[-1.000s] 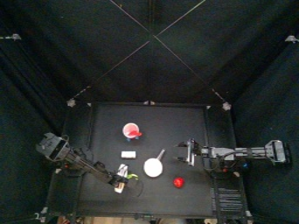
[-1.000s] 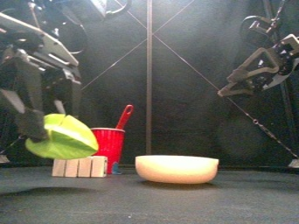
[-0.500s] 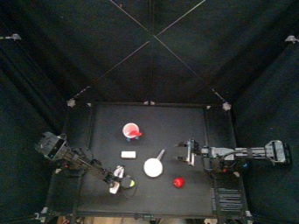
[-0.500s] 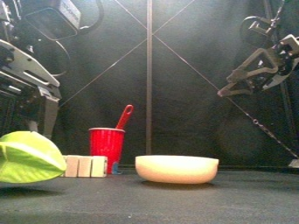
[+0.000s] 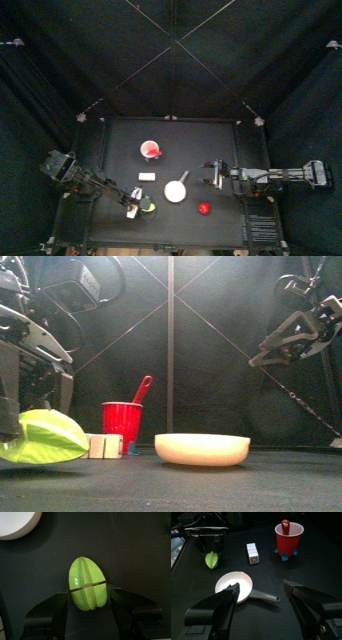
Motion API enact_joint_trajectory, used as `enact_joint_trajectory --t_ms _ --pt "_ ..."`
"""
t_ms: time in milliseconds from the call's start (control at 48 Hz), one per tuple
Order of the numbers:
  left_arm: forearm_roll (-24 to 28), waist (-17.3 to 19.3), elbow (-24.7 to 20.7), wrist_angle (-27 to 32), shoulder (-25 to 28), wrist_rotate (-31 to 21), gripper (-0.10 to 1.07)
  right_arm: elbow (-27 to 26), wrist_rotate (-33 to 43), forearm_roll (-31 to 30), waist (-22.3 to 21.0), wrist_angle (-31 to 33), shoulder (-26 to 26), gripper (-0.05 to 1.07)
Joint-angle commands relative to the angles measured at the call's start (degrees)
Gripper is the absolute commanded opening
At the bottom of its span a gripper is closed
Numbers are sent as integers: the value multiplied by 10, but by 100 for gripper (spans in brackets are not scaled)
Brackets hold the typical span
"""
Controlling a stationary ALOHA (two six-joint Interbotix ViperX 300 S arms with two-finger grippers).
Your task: Place starfruit below roll
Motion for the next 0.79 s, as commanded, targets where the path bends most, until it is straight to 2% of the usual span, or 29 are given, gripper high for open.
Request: enact_joint_trajectory --t_ms 0,354,771 --pt "-3 7 -5 -11 -11 1 81 -11 0 0 -2 -3 1 99" --pt "-4 7 -5 -16 -11 1 99 -10 0 1 -2 -3 1 99" --pt "-20 11 0 -1 -29 -4 100 -10 0 0 -2 -4 1 100"
